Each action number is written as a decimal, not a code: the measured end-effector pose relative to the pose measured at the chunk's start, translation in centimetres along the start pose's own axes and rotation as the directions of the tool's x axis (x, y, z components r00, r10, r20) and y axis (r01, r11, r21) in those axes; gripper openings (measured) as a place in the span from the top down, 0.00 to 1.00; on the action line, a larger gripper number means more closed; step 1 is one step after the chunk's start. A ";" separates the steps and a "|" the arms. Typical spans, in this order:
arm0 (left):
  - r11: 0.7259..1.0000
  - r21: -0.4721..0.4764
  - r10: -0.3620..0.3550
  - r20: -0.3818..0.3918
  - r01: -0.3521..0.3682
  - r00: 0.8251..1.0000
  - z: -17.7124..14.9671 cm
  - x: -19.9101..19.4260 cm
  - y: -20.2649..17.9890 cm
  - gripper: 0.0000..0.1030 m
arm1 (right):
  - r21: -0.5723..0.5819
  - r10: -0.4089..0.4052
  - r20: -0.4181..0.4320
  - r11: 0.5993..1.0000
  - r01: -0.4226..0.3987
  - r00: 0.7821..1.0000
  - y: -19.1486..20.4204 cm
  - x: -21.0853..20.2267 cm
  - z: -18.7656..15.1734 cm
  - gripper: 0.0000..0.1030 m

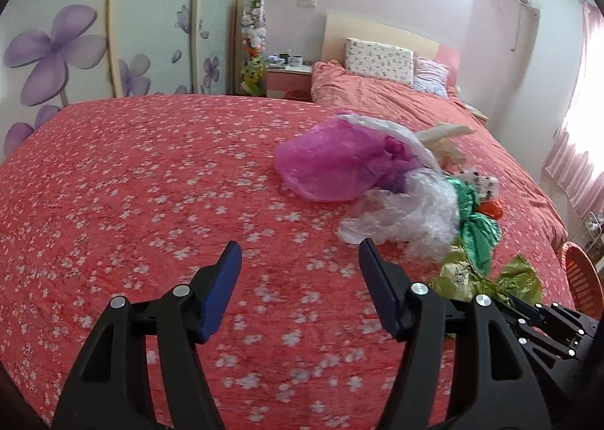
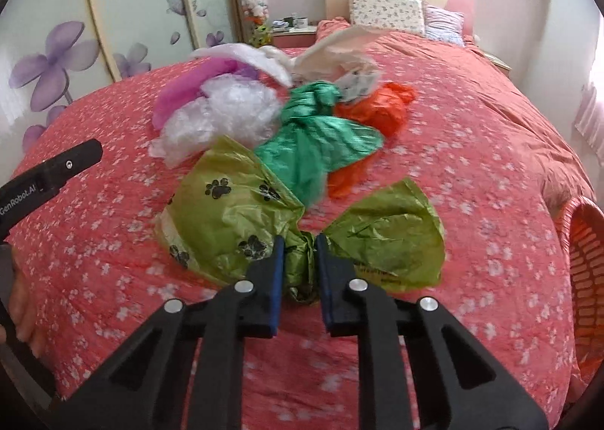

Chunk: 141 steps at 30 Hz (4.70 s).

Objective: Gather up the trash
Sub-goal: 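Move both tools back to the pile and close the right on the yellow-green bag, then grasp the clear bag with the left tool while the right carries the yellow-green bag to the basket, then hold both bags over the orange basket and open both tools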

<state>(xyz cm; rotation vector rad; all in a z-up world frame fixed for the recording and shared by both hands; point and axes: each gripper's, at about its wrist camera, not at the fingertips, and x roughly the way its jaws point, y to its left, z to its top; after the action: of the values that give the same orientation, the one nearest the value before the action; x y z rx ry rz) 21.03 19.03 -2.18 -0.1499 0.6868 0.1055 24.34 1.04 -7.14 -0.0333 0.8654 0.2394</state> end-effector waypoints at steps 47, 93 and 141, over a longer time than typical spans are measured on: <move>0.982 0.126 -0.137 -0.057 0.143 0.989 2.2 0.6 -10.2 0.69 | 0.272 -0.156 0.177 0.957 0.104 0.972 -13.3 -8.3 -0.3 0.84; 0.759 0.336 -0.535 -0.168 0.558 0.828 -3.1 -4.0 -31.0 0.69 | 0.537 -0.493 0.253 0.787 0.303 0.832 -26.6 -17.5 -7.0 0.83; 0.773 0.362 -0.472 -0.222 0.522 0.853 -4.4 -0.7 -35.5 0.28 | 0.643 -0.512 0.194 0.711 0.285 0.837 -32.2 -15.6 -9.7 0.46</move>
<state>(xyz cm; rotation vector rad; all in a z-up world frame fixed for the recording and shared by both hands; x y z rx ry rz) 22.92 -16.73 -1.48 0.0730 0.7536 -0.5691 14.48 -34.58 -3.82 0.3986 0.5082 -0.4514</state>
